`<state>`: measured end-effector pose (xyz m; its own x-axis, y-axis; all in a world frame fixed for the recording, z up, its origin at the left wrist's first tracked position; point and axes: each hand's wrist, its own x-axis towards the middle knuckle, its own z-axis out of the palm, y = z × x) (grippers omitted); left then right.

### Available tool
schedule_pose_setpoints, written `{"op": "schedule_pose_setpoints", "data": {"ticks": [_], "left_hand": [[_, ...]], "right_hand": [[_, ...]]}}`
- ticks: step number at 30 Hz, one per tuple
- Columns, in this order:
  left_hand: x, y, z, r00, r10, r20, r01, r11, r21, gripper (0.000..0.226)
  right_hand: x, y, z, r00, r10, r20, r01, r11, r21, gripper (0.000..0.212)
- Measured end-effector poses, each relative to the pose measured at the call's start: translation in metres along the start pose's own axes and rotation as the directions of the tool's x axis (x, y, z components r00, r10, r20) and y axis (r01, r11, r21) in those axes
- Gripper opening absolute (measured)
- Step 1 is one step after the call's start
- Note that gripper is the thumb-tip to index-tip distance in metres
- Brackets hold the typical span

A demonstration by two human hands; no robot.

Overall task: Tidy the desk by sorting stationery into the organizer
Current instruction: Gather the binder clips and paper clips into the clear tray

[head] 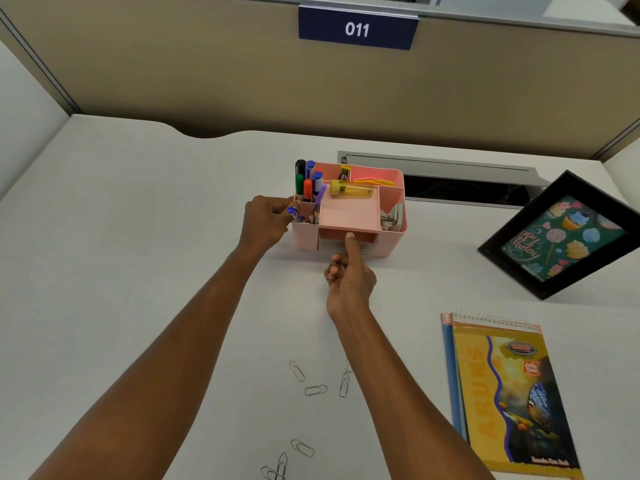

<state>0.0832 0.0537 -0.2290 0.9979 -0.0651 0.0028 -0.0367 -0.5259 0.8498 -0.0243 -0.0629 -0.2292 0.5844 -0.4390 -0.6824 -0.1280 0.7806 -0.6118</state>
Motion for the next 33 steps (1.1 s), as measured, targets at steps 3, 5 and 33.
{"op": "schedule_pose_setpoints", "data": {"ticks": [3,5,33], "left_hand": [[0.0,-0.001,0.001,1.0,0.004,-0.011,-0.004,1.0,-0.031,0.019],[0.0,-0.001,0.002,1.0,0.003,-0.01,-0.004,0.999,-0.045,0.02],[-0.029,0.0,-0.002,0.982,-0.181,-0.049,0.16,0.945,-0.286,0.031]], "right_hand": [[-0.005,-0.004,-0.012,0.999,0.008,0.05,-0.005,0.999,-0.051,0.025],[-0.01,-0.007,-0.024,0.995,0.015,0.1,-0.004,0.994,-0.107,0.024],[-0.135,-0.008,-0.219,0.939,0.248,0.237,-0.14,0.909,-0.393,0.035]]}}
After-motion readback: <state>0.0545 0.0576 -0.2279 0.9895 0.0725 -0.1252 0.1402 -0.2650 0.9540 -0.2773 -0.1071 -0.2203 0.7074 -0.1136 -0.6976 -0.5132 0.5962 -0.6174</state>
